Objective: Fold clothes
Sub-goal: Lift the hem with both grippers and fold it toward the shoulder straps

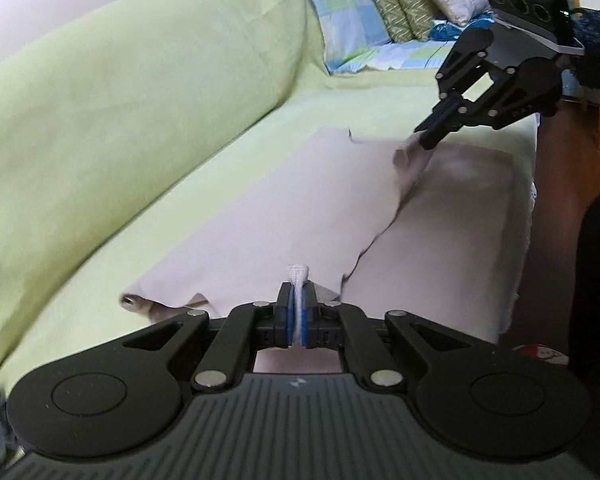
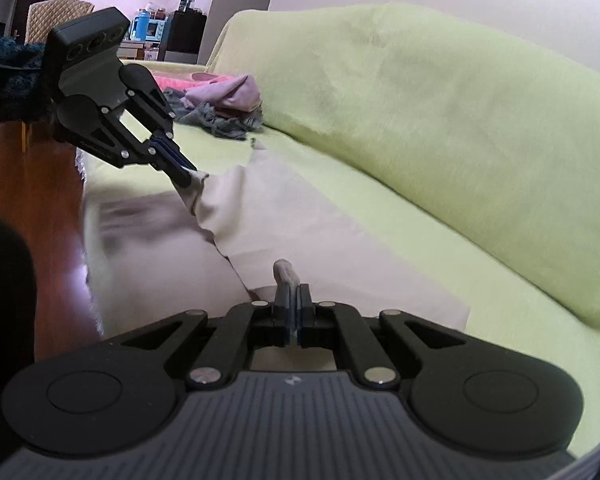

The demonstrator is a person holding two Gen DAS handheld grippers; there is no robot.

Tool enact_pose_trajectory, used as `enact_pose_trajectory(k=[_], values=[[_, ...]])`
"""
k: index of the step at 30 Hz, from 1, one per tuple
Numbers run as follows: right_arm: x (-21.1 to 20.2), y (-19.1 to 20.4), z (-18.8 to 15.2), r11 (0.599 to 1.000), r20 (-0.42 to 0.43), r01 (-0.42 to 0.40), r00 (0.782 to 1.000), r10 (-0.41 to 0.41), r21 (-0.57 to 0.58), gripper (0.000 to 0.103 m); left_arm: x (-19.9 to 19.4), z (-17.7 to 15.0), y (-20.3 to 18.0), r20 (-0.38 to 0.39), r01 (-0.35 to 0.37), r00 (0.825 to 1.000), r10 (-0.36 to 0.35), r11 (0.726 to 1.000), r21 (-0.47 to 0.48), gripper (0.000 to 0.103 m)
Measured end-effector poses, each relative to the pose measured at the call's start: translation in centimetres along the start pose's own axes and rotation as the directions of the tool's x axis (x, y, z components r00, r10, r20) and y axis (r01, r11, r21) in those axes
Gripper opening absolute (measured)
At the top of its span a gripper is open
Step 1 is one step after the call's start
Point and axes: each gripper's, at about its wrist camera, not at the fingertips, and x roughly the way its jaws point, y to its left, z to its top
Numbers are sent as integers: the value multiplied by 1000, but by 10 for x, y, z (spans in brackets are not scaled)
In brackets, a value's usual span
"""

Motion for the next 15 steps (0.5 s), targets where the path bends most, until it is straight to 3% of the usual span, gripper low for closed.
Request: enact_pose_trajectory(k=[5, 10, 15], values=[[-10, 11, -5, 1000, 3, 3, 1000, -3, 18, 2, -11, -10, -8, 2, 4, 1000, -4, 999, -53, 0], [-5, 22, -3, 1000, -7, -18, 1000, 18, 3, 2, -1, -6, -18, -6, 51, 999, -52, 999, -18, 1], [-12, 33, -13, 1000, -35, -6, 999, 6, -12, 2, 0, -10, -21, -7, 47, 999, -47, 999, -17, 1]])
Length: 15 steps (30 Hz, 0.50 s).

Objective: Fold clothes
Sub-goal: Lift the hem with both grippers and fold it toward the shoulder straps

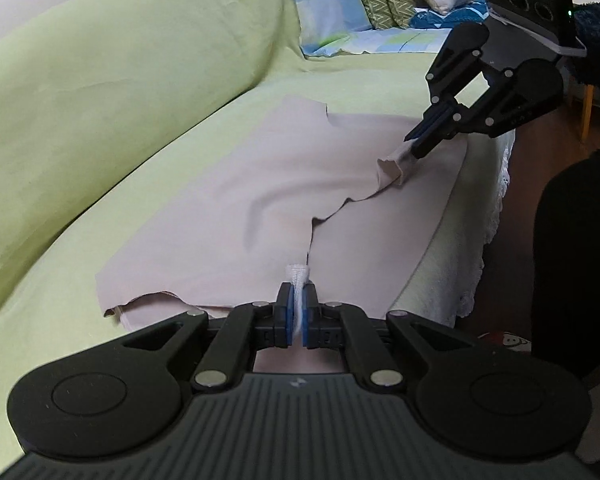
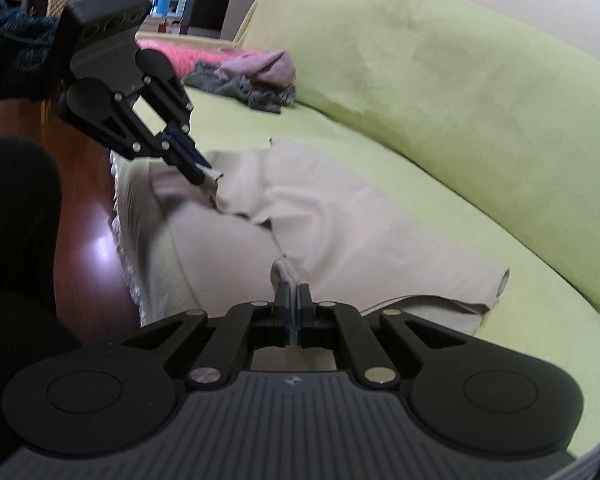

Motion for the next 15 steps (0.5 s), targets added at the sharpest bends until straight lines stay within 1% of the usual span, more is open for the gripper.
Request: enact_pose_trajectory(k=[3, 8, 10, 12, 13, 15], values=[[-12, -6, 0, 998, 49, 31, 998, -33, 50, 2, -10, 0, 7, 29, -33, 999, 34, 999, -34, 1], [-28, -22, 10, 990, 130, 77, 987, -92, 120, 2, -29, 5, 20, 75, -67, 994, 73, 995, -76, 1], [-30, -22, 10, 991, 124, 79, 988, -92, 106, 2, -32, 3, 18, 67, -64, 995, 68, 996, -68, 1], [-25, -17, 5, 995, 81, 56, 995, -63, 86, 2, -29, -3, 12, 40, -64, 997, 65, 997, -42, 1], [-25, -16, 4, 995, 76, 52, 995, -59, 83, 2, -27, -7, 9, 29, -60, 998, 61, 998, -34, 1], [-15, -6, -3, 999, 25, 29, 999, -30, 44, 2, -22, -15, 3, 9, -51, 999, 51, 998, -23, 1]])
